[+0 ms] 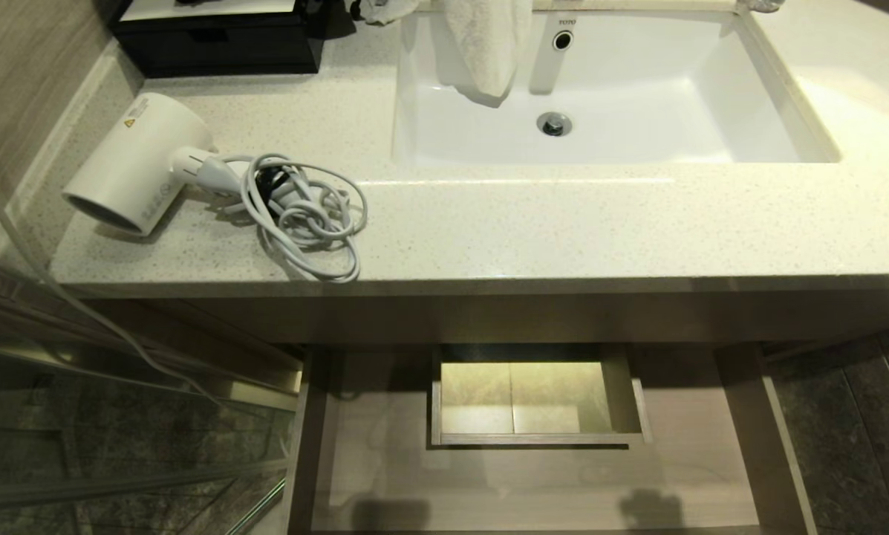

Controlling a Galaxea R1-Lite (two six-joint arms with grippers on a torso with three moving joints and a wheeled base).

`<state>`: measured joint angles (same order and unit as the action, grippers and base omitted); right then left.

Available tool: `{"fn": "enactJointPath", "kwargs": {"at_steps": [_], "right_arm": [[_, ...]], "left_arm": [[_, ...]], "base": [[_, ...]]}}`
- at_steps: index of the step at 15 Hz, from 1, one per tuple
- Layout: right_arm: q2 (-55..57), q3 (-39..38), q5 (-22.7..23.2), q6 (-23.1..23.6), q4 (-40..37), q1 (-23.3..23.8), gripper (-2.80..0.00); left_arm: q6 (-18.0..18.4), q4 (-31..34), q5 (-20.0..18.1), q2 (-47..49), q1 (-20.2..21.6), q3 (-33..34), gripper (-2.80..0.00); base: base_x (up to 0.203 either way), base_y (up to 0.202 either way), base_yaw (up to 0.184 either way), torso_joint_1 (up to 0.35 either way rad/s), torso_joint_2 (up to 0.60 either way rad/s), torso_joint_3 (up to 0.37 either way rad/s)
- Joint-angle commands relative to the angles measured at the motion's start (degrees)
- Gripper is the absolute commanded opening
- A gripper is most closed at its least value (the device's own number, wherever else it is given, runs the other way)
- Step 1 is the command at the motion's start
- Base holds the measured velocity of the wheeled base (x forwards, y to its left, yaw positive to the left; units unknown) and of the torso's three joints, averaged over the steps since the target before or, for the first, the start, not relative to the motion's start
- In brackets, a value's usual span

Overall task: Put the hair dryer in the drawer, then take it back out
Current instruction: Pick up the hairdryer

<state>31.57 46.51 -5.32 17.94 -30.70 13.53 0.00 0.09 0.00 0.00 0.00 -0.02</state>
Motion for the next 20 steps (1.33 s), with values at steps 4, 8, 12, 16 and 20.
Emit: {"fn": "enactJointPath", "kwargs": {"at_steps": [4, 8, 12, 16, 20], "right_arm": [[0.64, 0.06, 0.04, -0.24, 0.37, 0.00, -2.80], [-0.09, -0.43, -0.05, -0.10, -0.22, 0.08, -2.80], [0.07, -0.45, -0.13, -0.19, -0.24, 0.00, -2.80], [0.24, 0.16, -0.05, -0.19, 0.64, 0.09, -2.80], [0.24, 1.14, -0.05, 0.24, 0.63, 1.23, -2.80]], "left_arm": [[0.00, -0.01, 0.00, 0.00, 0.00, -0.06, -2.80], [0.00, -0.01, 0.00, 0.00, 0.00, 0.02, -2.80], [0.00, -0.01, 0.00, 0.00, 0.00, 0.02, -2.80], [0.00, -0.01, 0.00, 0.00, 0.00, -0.02, -2.80], [0.00, -0.01, 0.00, 0.00, 0.00, -0.04, -2.80]], "base": [[0.000, 0.000, 0.000, 0.189, -0.08, 0.107], [0.000, 0.000, 0.000, 0.181, -0.08, 0.087], [0.000, 0.000, 0.000, 0.008, 0.00, 0.007], [0.000, 0.000, 0.000, 0.000, 0.00, 0.000], [0.000, 0.000, 0.000, 0.000, 0.00, 0.000]]}}
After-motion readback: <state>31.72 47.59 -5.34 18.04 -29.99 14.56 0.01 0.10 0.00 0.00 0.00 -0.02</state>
